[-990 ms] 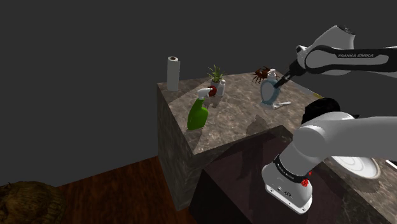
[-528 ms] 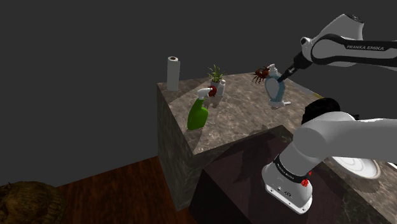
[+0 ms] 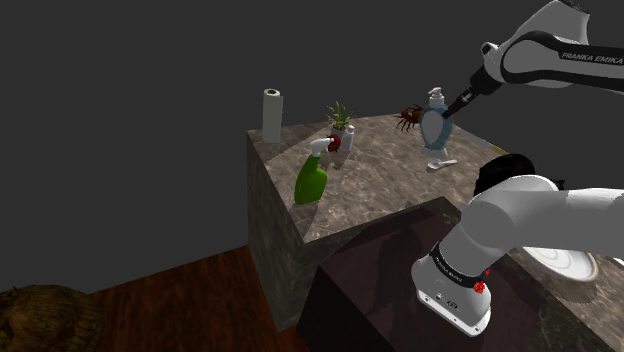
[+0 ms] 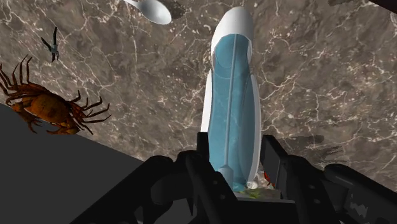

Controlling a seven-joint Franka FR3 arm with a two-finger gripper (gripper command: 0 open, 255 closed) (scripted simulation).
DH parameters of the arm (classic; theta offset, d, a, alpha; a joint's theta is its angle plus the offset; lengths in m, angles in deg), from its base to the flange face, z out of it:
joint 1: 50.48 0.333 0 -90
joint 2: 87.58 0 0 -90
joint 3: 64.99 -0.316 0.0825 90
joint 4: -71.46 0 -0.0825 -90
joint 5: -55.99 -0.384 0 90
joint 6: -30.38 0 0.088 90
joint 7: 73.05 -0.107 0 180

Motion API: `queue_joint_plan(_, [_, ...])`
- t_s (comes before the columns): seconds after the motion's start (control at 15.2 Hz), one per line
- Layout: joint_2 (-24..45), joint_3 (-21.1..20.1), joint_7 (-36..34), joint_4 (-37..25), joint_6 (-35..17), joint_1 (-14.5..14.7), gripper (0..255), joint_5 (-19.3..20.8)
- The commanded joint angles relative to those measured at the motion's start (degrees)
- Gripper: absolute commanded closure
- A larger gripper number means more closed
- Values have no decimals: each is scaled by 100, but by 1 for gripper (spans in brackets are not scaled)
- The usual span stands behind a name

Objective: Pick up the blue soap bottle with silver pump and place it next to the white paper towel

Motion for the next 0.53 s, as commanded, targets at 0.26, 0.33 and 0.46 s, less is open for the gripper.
queue_joint_plan(0.26, [-23,-183,-1,-432,451,88,255,-167])
queue_joint_plan(0.33, [-22,-211,-1,-505,523,102,255,-193])
queue_joint_plan(0.46, [-16,-266,0,-654,666,130,255,-243])
